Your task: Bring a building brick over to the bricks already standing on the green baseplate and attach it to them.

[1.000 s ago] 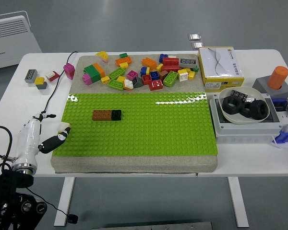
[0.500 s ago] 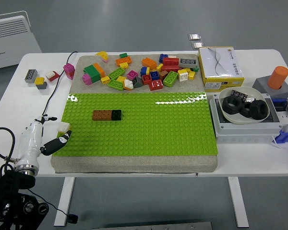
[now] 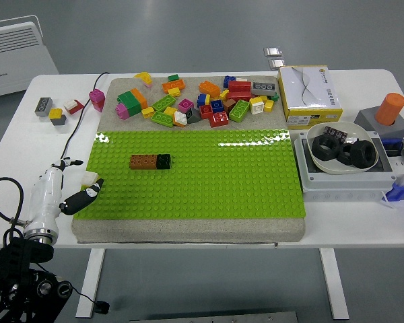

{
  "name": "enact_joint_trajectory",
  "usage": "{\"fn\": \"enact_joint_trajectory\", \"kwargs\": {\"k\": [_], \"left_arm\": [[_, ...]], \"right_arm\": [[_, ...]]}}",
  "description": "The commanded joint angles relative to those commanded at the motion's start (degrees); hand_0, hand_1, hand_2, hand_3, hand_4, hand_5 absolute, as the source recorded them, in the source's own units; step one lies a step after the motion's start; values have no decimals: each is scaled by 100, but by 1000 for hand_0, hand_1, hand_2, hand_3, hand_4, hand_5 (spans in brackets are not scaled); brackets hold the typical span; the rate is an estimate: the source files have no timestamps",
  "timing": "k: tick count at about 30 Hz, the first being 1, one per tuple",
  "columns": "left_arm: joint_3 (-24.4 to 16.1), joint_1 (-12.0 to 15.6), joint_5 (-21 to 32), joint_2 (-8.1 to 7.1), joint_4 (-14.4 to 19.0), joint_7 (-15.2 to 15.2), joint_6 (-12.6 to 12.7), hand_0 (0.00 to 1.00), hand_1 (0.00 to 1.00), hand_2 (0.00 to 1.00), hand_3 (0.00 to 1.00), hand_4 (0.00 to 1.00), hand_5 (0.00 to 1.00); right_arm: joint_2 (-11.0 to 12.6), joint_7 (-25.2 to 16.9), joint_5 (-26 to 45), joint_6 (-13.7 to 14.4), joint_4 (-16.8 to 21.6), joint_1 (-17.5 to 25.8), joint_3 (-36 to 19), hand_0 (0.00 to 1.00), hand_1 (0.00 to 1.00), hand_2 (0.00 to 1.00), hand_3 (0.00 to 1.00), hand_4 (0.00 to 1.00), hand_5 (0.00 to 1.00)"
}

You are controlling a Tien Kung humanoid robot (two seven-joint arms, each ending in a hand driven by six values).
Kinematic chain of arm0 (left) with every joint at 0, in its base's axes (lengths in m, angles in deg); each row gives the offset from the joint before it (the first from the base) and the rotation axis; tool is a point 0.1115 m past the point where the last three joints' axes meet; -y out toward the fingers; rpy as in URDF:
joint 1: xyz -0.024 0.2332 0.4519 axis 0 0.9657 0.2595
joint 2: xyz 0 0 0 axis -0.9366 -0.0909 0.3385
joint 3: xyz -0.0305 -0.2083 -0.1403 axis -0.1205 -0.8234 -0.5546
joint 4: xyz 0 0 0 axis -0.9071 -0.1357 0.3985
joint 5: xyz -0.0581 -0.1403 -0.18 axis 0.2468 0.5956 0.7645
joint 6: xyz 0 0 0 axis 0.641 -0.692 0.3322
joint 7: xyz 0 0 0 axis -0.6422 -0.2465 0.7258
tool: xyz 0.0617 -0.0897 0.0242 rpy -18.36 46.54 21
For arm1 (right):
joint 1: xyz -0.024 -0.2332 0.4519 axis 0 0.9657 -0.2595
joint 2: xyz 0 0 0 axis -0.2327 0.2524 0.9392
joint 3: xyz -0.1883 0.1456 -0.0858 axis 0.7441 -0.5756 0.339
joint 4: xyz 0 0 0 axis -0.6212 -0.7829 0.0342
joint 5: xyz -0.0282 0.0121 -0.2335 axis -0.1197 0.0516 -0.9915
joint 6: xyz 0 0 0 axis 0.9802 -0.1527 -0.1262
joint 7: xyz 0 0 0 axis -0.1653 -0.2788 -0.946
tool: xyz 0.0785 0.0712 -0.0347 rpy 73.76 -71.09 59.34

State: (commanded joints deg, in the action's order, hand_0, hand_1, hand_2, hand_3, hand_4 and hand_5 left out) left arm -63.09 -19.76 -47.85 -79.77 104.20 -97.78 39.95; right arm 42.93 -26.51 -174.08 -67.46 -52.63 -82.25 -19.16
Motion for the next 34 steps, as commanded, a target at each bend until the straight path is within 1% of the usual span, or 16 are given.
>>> {"fn": "enact_joint_trajectory", "kwargs": {"k": [7, 15, 19, 22, 23, 25, 28, 31, 34], "left_arm": [[-140, 8, -60, -9, 30, 49, 12, 932, 883, 899, 739, 842, 390], [-179, -48, -75, -70, 30, 26, 6, 932, 883, 898, 738, 840, 389], [-184, -214, -184, -14, -221, -72, -47, 931, 883, 898, 739, 841, 388], [-226, -325, -386, 27, -384, -289, -164, 933, 889, 904, 743, 838, 385], [-243, -359, -488, 37, -416, -419, -222, 933, 889, 904, 743, 838, 385], [-259, -383, -592, 42, -420, -580, -279, 933, 889, 904, 743, 838, 385], [-292, -393, -758, 45, -336, -920, -381, 940, 892, 909, 750, 843, 396], [-309, -384, -847, 43, -224, -1191, -451, 940, 892, 909, 750, 843, 396], [-306, -378, -876, 44, -149, -1366, -504, 940, 892, 909, 750, 843, 396]], "right_arm": [[5, 45, 327, 42, 0, 29, 271, 518, 691, 809, 815, 898, 984], [-46, 61, 195, 42, 0, 68, 98, 518, 685, 801, 809, 896, 986], [-76, 63, 27, 33, 0, 70, -49, 518, 681, 798, 810, 894, 989], [-89, 60, -32, 27, 0, 64, -95, 518, 678, 796, 810, 892, 991], [-93, 58, -41, 26, 0, 61, -101, 518, 678, 796, 810, 892, 991], [-97, 56, -40, 26, 0, 56, -96, 518, 678, 796, 810, 892, 991], [-105, 49, -50, 24, 0, 46, -93, 518, 677, 795, 810, 892, 991], [-106, 45, -50, 21, 0, 41, -83, 518, 677, 795, 810, 892, 991], [-107, 44, -43, 20, 0, 38, -68, 518, 677, 795, 810, 892, 991]]}}
